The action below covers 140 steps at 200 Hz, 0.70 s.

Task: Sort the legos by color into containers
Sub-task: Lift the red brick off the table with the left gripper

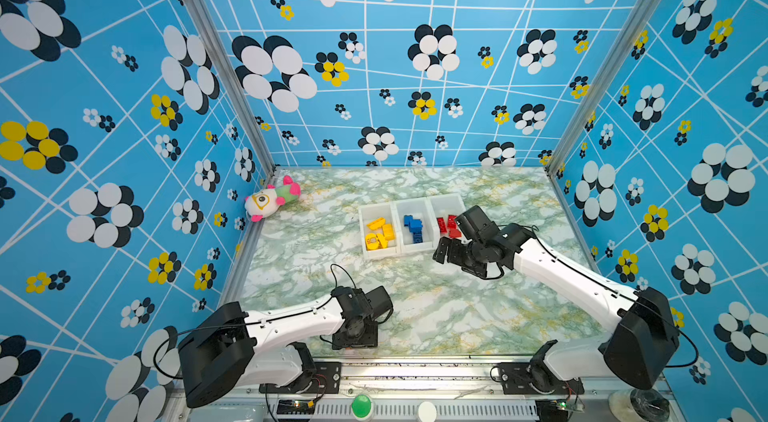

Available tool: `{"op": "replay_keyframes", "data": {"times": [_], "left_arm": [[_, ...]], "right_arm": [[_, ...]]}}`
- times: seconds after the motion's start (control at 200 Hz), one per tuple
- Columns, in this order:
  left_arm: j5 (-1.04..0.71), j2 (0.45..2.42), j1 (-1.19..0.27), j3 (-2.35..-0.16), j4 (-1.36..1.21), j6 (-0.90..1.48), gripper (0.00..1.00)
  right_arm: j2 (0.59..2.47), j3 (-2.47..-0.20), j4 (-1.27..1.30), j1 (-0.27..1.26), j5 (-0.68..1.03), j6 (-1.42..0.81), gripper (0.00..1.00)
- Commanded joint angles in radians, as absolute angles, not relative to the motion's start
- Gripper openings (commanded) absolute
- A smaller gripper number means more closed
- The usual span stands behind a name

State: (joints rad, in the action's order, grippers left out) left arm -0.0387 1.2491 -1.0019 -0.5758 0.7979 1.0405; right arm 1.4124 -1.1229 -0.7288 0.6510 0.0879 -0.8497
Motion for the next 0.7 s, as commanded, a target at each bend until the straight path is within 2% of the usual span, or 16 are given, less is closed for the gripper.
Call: {"op": "replay_keyframes", "data": {"times": [0.0, 0.265, 0.695], "left_arm": [[-0.027, 1.268, -1.006, -0.564, 0.802, 1.054, 0.68], [-0.012, 1.265, -1.007, -0.581, 0.826, 1.051, 0.59], [0.030, 1.206, -1.005, -0.633, 0.901, 1.034, 0.57]], "right_arm": [[1.385, -1.135, -0.759, 0.642, 0.077, -0.839, 0.99], [1.371, -1.127, -0.759, 0.641, 0.072, -0.842, 0.99], [1.356, -1.114, -0.756, 0.640, 0.067, -0.849, 0.99]]}}
